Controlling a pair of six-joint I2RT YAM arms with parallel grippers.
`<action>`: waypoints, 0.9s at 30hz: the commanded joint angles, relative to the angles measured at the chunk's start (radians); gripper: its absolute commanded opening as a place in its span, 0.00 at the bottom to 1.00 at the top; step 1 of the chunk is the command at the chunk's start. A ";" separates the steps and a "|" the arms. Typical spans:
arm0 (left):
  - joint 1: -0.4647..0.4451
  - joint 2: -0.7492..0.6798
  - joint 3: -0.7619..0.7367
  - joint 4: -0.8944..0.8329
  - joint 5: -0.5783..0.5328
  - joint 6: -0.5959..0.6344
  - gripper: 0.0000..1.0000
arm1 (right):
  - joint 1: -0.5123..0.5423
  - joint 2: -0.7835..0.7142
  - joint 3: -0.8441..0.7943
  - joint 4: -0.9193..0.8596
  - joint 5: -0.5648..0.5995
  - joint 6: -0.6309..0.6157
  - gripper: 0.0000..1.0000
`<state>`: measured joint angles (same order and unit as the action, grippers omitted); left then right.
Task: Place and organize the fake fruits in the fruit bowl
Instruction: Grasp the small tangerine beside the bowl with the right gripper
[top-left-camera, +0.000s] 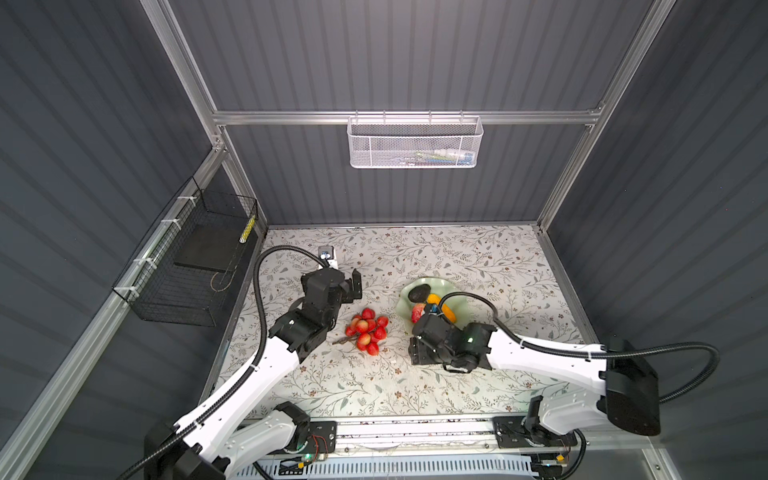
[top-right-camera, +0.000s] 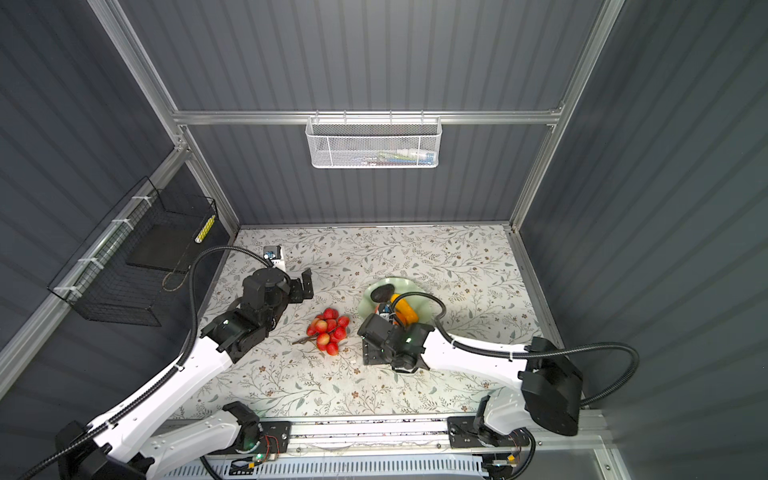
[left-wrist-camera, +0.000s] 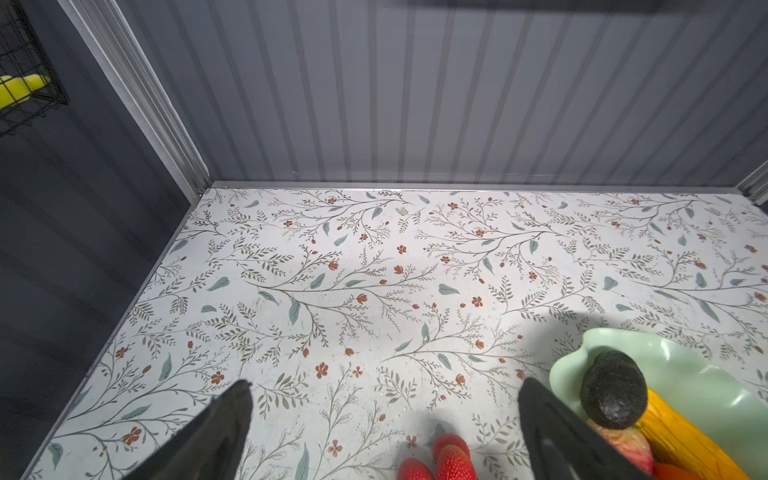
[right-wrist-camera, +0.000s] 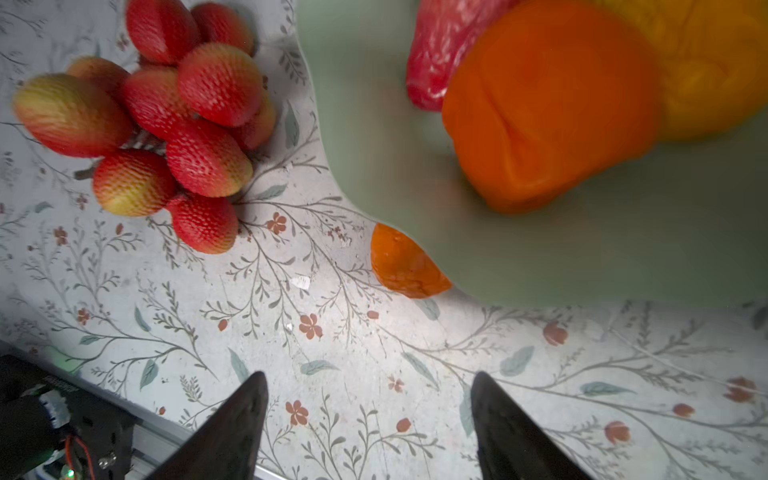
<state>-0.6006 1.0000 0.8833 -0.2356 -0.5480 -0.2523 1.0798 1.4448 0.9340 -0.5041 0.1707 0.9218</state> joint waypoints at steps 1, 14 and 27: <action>0.001 -0.057 -0.036 -0.041 0.008 -0.042 1.00 | -0.003 0.024 0.042 -0.043 0.003 0.048 0.76; 0.001 -0.192 -0.108 -0.087 -0.030 -0.067 1.00 | -0.103 0.109 0.038 0.026 -0.048 0.011 0.79; 0.001 -0.186 -0.126 -0.083 -0.038 -0.052 1.00 | -0.123 0.215 0.107 0.028 -0.054 -0.011 0.80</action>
<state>-0.6006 0.8284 0.7742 -0.3183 -0.5602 -0.3111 0.9657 1.6447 1.0130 -0.4671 0.1081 0.9295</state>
